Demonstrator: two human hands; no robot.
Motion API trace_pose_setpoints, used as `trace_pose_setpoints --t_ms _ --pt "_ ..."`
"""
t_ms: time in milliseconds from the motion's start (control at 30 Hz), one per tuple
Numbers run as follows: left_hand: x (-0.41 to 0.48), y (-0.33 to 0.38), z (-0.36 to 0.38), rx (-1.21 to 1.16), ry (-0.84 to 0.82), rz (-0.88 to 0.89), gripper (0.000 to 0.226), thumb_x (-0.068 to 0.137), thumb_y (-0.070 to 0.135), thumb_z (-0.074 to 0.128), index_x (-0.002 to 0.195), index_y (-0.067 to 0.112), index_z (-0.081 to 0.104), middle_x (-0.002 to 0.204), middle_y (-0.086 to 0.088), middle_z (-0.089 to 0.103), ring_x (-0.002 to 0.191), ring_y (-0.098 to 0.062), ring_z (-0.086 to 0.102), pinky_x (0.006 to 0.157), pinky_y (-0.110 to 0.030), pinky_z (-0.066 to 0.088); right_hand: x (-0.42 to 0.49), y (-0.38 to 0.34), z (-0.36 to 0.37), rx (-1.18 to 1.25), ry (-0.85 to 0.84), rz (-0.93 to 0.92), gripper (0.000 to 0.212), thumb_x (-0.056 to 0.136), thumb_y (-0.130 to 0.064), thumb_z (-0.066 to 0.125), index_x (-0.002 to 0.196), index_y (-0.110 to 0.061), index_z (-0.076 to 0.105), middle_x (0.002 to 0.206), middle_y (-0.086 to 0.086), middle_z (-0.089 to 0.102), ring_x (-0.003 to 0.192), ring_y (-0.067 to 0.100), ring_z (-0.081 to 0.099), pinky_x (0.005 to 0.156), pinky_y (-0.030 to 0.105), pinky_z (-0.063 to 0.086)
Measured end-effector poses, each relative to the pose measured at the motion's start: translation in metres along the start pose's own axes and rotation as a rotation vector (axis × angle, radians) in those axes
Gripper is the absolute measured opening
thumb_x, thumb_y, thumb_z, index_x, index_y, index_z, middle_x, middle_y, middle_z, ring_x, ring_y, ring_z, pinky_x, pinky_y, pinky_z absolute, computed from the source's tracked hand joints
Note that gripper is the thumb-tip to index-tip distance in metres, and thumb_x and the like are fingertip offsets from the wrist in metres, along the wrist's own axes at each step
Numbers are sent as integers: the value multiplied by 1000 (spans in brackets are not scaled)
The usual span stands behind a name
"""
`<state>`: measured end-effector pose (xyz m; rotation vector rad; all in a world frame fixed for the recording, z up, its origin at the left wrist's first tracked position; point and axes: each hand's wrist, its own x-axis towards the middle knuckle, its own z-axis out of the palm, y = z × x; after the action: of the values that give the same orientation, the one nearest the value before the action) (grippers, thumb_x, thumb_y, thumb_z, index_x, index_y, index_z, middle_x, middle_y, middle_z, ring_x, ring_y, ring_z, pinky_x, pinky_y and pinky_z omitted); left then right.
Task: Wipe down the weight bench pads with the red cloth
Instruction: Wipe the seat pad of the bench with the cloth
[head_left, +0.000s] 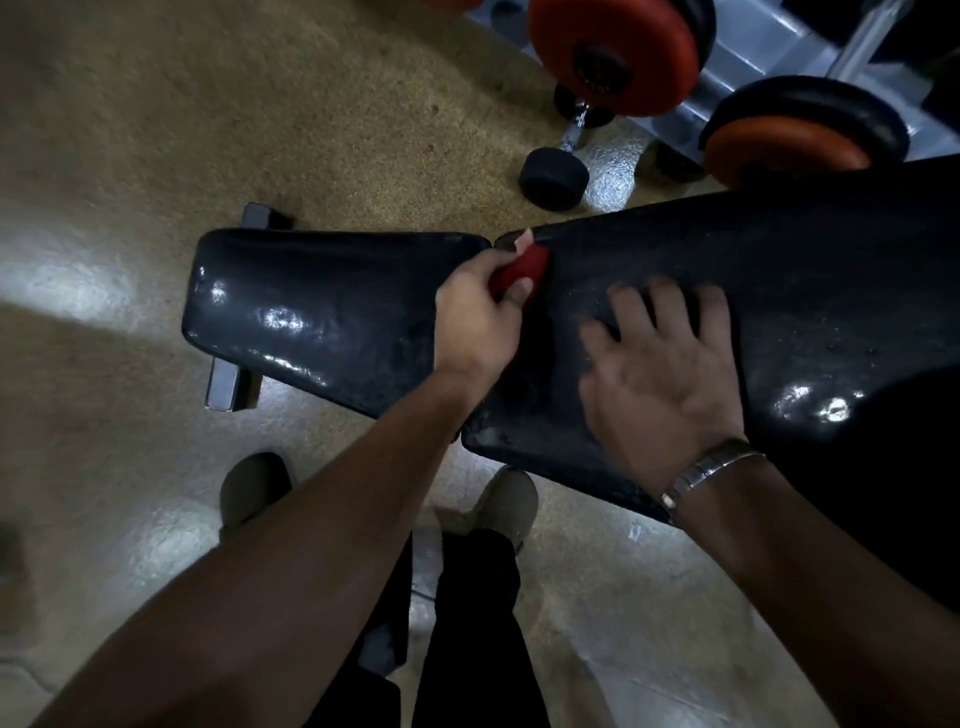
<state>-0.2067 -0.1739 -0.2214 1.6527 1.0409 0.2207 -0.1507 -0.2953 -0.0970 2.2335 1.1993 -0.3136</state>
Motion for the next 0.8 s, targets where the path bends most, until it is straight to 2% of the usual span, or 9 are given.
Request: trace_pose_setpoints --t_ms 133,233,300,400,467,533,667,733,800 --pt "-33 -25 -9 49 -12 23 26 97 23 68 122 18 71 109 0 74 102 -15 69 91 -30 56 -1 2 -1 29 4 1 41 86 -33 54 122 -16 65 134 13 52 131 41 39 112 61 23" --pt "-2 -24 -5 95 40 -114 22 98 22 66 119 18 73 101 -2 75 99 -20 70 83 -26 53 -2 4 -1 30 -1 -7 44 87 -35 54 125 -16 64 136 13 51 132 41 38 113 62 21" --pt "27 -11 2 99 41 -170 24 98 23 66 120 18 73 103 -2 74 100 -19 69 80 -20 49 -2 3 1 24 11 -6 42 86 -34 56 123 -16 66 135 14 52 131 41 39 112 62 21" --pt "37 6 6 43 32 -59 28 97 19 68 124 18 73 110 3 72 102 -10 65 83 -12 43 -1 1 4 25 36 -1 38 82 -31 61 115 -13 69 131 16 55 128 43 42 111 63 23" --pt "19 4 5 40 6 52 31 95 18 68 126 17 72 115 -2 73 106 -14 66 93 -18 46 -1 1 4 34 47 6 35 81 -30 63 110 -12 69 128 16 56 127 43 43 111 63 23" --pt "1 -6 4 121 27 81 33 96 19 66 129 18 70 113 -7 71 105 -20 66 92 -25 48 0 1 4 44 48 7 34 80 -29 63 109 -12 69 127 16 57 126 43 44 110 63 24" --pt "28 3 7 260 52 -46 30 98 21 62 128 19 70 109 -11 73 104 -27 68 81 -24 46 1 2 4 46 47 -1 37 77 -29 66 110 -12 70 127 16 59 124 44 46 107 63 26" --pt "57 19 10 191 2 -116 25 99 22 63 122 19 73 109 -8 74 103 -24 70 84 -27 54 0 3 5 28 33 -5 38 78 -30 65 112 -13 69 127 15 58 125 43 45 107 63 23" --pt "71 31 13 118 -58 -91 24 98 21 65 120 21 75 109 -2 75 102 -18 69 88 -26 56 0 2 6 22 32 -7 39 79 -32 64 114 -14 69 126 14 58 125 42 44 108 62 22"
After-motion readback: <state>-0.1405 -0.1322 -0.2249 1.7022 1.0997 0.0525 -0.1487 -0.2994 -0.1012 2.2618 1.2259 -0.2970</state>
